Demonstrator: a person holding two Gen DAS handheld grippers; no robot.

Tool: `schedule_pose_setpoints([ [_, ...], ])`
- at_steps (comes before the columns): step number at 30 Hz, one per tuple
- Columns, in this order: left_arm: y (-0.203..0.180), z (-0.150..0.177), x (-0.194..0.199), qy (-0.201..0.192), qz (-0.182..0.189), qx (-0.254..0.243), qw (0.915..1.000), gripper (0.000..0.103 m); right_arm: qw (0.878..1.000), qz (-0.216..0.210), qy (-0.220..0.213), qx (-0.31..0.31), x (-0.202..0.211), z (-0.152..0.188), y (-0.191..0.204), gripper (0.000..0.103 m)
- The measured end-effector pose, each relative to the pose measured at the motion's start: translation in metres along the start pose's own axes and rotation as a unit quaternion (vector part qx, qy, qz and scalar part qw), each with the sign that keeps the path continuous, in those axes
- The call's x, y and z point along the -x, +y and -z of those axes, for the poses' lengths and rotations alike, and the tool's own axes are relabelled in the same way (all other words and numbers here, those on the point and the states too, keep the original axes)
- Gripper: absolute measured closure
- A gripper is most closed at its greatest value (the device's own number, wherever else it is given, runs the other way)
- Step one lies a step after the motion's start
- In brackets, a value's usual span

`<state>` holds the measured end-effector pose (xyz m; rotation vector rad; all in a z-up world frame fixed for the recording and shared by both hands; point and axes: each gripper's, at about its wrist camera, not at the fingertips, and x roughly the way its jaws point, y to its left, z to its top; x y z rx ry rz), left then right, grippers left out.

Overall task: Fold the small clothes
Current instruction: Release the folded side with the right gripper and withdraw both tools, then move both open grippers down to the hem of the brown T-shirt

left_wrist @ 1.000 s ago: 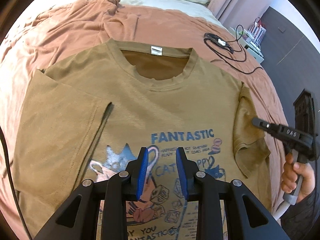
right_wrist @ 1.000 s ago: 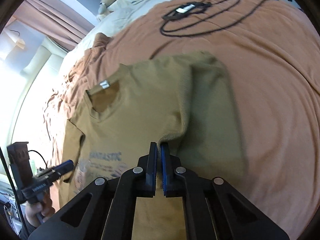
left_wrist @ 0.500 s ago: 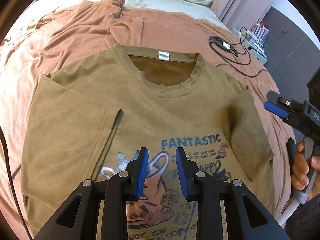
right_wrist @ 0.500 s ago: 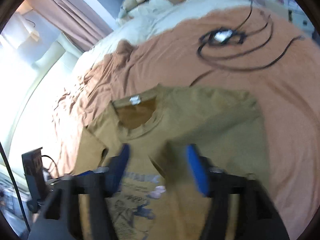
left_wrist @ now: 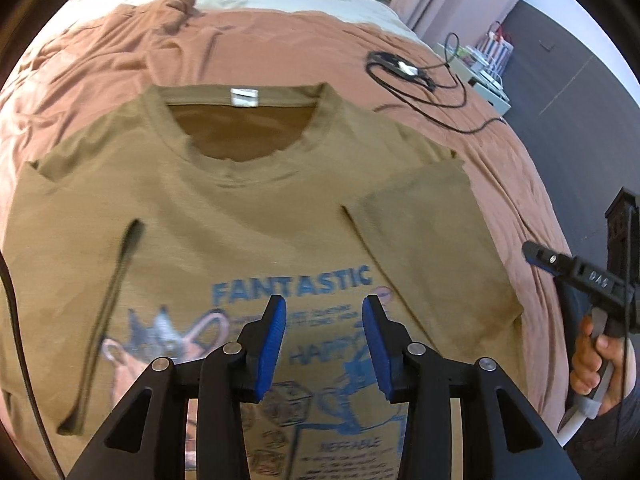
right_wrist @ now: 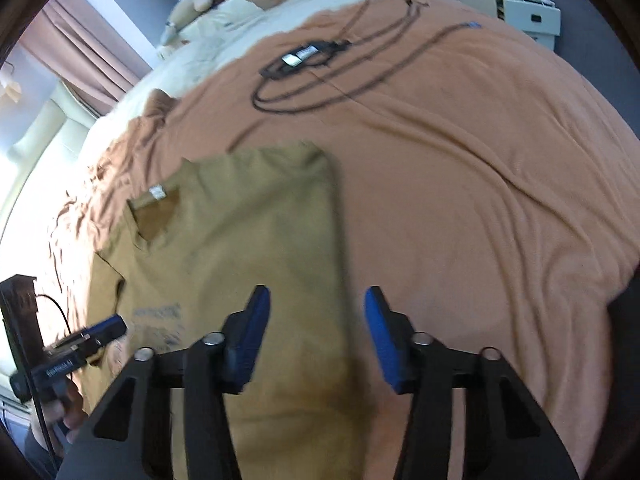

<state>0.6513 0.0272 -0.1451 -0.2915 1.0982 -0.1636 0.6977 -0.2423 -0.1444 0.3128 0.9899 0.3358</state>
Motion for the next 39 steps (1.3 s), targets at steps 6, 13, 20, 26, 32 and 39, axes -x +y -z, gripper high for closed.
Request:
schedule_pose_setpoints([
  [6,-0.014,0.005,-0.009,0.007,0.008,-0.008,0.9999,0.061,0.999,0.026,0.025,0.03,-0.011,0.008,0.001,0.069],
  [13,-0.007,0.013,-0.003,0.005,-0.002,0.004,1.0,0.061,0.991,0.085,0.027,0.099,-0.017,0.029,0.015,0.072],
  [20,0.004,0.027,0.028,0.0,-0.013,0.011,0.9999,0.061,0.993,0.077,0.017,0.093,0.0,0.043,0.022,0.071],
  [26,0.013,0.036,0.073,-0.023,-0.026,0.014,0.9993,0.049,0.994,0.067,0.0,0.083,0.032,0.064,0.019,0.054],
  [32,0.01,0.047,0.117,-0.053,-0.038,0.003,0.9979,0.023,0.994,0.068,-0.027,0.083,0.076,0.09,0.025,0.026],
  [39,0.007,0.075,0.154,-0.076,-0.041,-0.009,0.9962,0.006,0.995,0.055,-0.046,0.076,0.115,0.124,0.031,0.023],
])
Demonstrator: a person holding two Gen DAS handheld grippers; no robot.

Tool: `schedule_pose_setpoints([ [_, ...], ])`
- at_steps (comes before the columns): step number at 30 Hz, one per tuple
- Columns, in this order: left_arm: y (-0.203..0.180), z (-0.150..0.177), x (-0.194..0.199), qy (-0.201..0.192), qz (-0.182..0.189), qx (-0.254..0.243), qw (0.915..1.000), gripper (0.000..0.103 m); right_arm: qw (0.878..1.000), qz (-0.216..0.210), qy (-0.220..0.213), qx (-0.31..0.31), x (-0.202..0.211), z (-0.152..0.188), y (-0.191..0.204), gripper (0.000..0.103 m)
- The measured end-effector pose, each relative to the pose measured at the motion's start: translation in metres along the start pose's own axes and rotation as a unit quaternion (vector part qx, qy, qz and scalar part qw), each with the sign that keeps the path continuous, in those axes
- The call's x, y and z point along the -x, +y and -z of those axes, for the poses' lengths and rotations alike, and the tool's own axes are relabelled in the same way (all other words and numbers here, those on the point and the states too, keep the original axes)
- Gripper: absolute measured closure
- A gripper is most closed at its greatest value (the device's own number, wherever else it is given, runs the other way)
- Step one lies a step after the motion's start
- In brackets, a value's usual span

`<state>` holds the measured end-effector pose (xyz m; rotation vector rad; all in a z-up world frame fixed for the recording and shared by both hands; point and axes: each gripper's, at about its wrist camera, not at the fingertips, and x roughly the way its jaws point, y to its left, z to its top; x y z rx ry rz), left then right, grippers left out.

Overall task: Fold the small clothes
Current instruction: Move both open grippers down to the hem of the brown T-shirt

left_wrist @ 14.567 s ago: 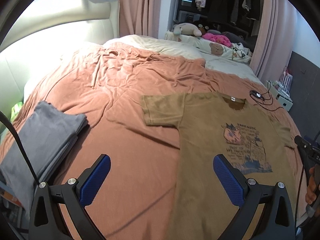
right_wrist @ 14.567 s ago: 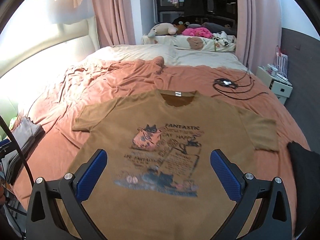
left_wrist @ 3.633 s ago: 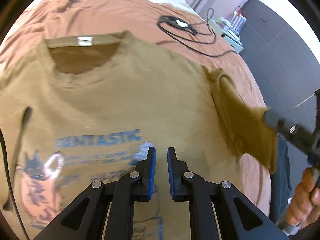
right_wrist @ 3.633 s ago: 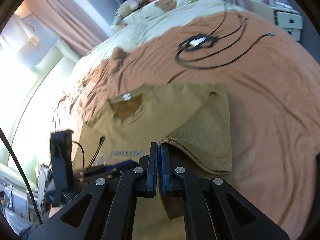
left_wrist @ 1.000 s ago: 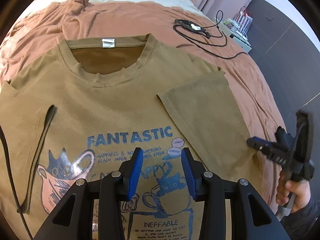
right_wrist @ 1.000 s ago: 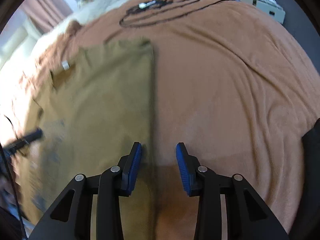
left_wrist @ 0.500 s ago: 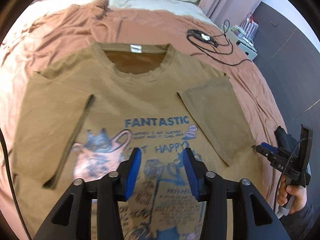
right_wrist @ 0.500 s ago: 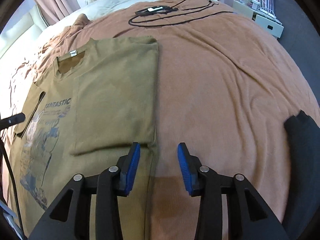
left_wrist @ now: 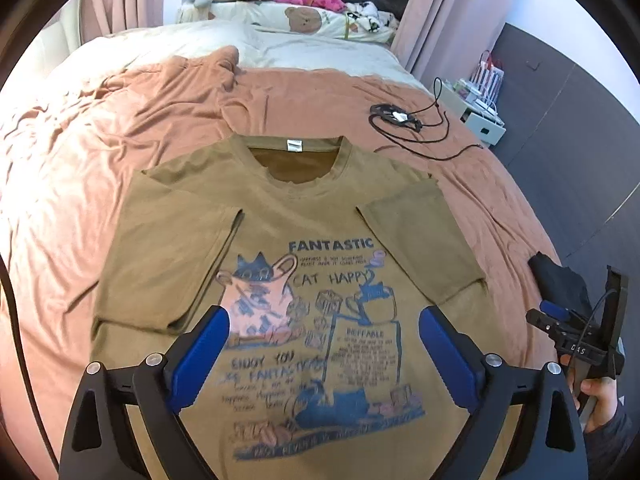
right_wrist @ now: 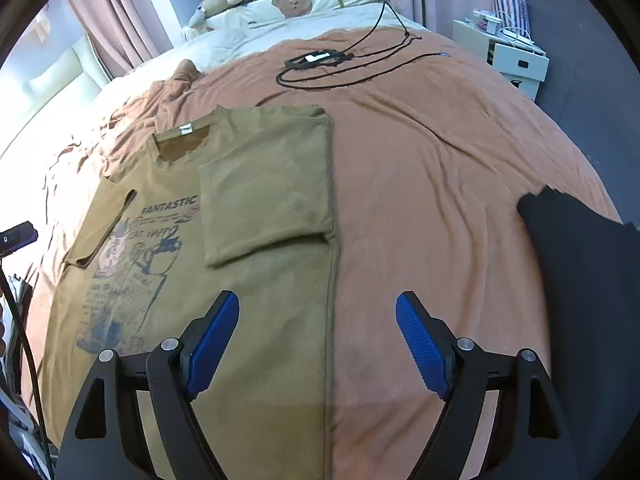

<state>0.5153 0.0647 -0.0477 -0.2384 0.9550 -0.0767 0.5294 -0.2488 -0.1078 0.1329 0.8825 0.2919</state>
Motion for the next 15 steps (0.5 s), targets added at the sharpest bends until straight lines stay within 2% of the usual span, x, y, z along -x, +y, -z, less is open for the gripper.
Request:
schedule_pose_setpoints([
  [10,0.016,0.047,0.037,-0.004,0.011,0.009,0.9999,0.006,1.0,-0.016,-0.025,-0.006,0.053,0.037,-0.001,0.023],
  [15,0.036,0.072,0.058,-0.008,0.01,0.019,0.9997,0.006,0.999,-0.025,-0.04,-0.019,0.082,0.061,-0.004,0.023],
])
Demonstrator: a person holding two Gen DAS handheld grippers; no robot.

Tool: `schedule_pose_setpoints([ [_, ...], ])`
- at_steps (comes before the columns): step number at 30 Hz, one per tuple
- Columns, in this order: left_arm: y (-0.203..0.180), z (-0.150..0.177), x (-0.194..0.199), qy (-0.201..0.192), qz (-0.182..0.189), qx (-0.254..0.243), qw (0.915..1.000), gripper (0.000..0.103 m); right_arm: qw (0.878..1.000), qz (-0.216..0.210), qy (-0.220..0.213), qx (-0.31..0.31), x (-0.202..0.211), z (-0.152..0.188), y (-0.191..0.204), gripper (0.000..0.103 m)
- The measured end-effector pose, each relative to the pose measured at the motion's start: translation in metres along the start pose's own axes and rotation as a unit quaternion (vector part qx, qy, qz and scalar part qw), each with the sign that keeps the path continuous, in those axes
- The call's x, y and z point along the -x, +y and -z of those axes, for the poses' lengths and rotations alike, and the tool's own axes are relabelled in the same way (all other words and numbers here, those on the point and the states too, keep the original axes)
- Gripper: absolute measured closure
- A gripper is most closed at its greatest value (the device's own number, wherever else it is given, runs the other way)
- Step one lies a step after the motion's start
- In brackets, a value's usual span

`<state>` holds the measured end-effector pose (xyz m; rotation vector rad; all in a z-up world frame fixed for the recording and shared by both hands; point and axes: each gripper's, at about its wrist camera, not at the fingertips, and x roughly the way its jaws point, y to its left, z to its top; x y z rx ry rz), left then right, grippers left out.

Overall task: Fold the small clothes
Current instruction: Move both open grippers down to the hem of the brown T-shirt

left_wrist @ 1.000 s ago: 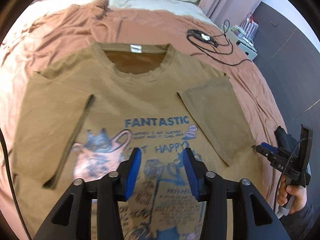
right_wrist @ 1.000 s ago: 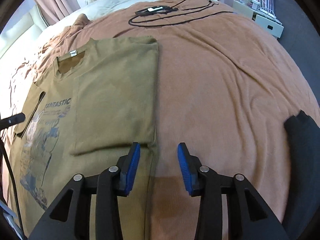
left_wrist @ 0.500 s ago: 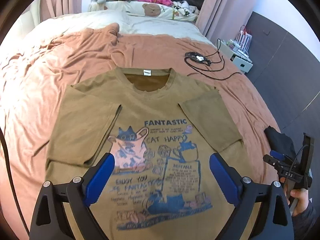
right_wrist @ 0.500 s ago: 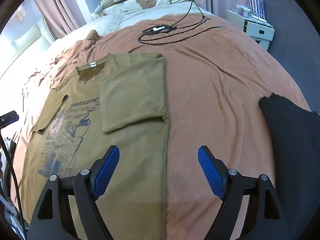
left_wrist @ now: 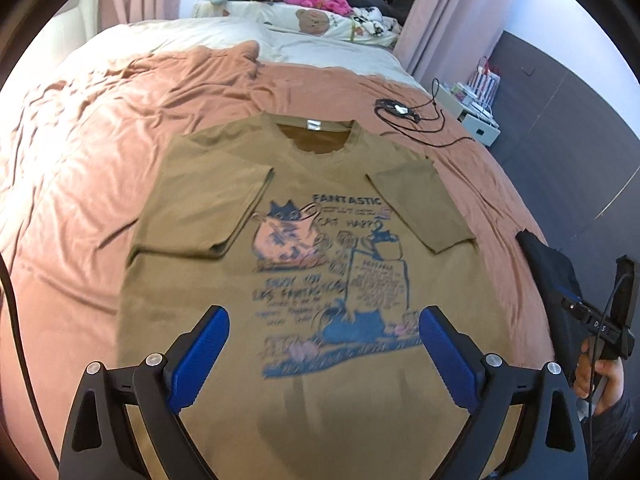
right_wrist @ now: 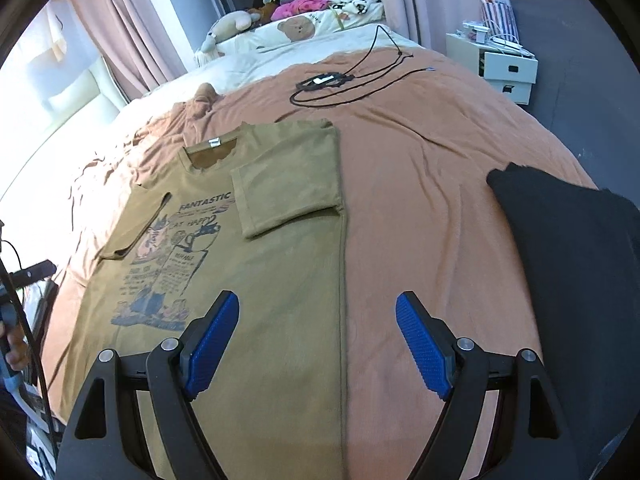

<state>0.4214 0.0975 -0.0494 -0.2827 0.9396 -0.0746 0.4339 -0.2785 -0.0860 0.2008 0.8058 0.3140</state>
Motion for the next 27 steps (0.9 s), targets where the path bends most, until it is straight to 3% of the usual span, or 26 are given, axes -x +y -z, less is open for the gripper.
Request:
schedule_pose_setpoints([
  [20,0.086,0.087,0.075,-0.022,-0.017,0.07,0.9972,0.007,1.0,-0.017,0.02,-0.014,0.052,0.088,-0.003,0.023],
  [27,0.117,0.125,0.083,-0.005,-0.028,0.1,0.9946,0.02,0.999,-0.022,0.034,-0.004,0.056,0.118,-0.004,0.023],
])
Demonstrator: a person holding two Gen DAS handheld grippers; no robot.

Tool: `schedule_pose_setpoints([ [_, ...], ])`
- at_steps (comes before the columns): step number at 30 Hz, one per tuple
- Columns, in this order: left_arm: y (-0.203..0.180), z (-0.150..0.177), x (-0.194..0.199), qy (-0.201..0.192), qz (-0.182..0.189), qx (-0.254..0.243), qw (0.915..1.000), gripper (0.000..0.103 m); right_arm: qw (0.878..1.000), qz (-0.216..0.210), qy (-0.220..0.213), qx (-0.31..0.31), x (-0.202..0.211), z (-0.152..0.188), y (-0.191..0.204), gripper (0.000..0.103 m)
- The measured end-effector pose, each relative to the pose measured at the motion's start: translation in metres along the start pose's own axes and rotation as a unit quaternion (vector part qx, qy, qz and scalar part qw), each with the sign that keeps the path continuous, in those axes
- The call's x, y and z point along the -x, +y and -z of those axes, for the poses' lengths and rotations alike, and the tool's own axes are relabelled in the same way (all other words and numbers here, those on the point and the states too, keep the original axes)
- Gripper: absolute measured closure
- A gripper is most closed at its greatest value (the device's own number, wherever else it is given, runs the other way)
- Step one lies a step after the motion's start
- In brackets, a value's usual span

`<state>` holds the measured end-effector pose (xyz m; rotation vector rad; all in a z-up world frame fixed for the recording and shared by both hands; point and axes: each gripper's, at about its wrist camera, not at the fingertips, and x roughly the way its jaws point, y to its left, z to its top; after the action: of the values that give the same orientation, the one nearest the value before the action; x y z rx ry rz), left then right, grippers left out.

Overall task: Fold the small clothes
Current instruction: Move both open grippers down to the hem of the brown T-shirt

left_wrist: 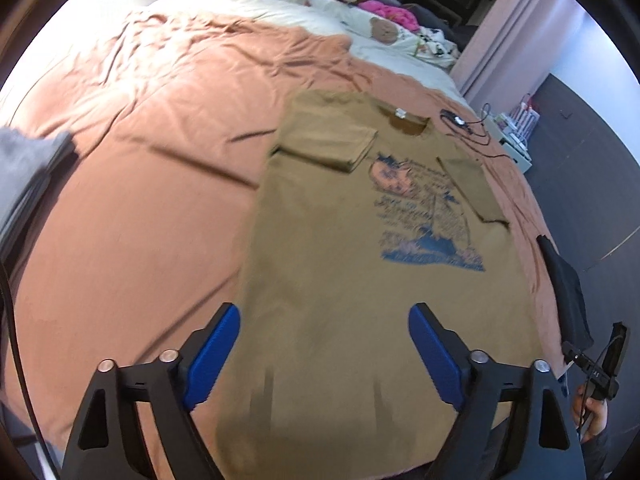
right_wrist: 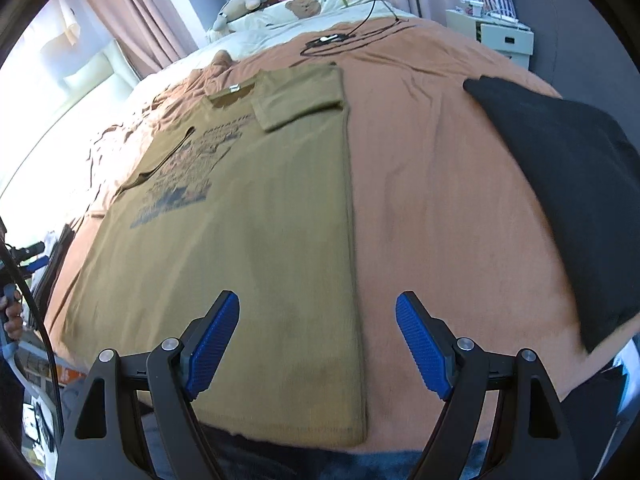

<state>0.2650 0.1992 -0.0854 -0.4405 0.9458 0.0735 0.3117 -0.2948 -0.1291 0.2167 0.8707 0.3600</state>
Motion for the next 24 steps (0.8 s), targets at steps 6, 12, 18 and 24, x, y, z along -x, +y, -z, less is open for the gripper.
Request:
schedule_pose_setpoints([
  [6,0.032,0.034,0.005,0.011,0.0,0.04,0.9991,0.033,0.999,-0.031,0.017,-0.026,-0.001,0.016,-0.012,0.033],
  [12,0.062,0.068,0.002,0.038,0.006,0.08,0.9961,0.042,0.997,-0.05,0.03,-0.047,0.0,0.028,-0.022,0.047],
  [18,0.087,0.09,0.0,0.051,0.036,0.13,0.9895,0.046,0.994,-0.06,0.039,-0.079,-0.002,0.035,-0.035,0.052],
  [24,0.088,0.101,-0.002,0.064,0.066,0.146,0.9849,0.05,0.988,-0.085,0.052,-0.119,-0.004,0.048,-0.056,0.06],
])
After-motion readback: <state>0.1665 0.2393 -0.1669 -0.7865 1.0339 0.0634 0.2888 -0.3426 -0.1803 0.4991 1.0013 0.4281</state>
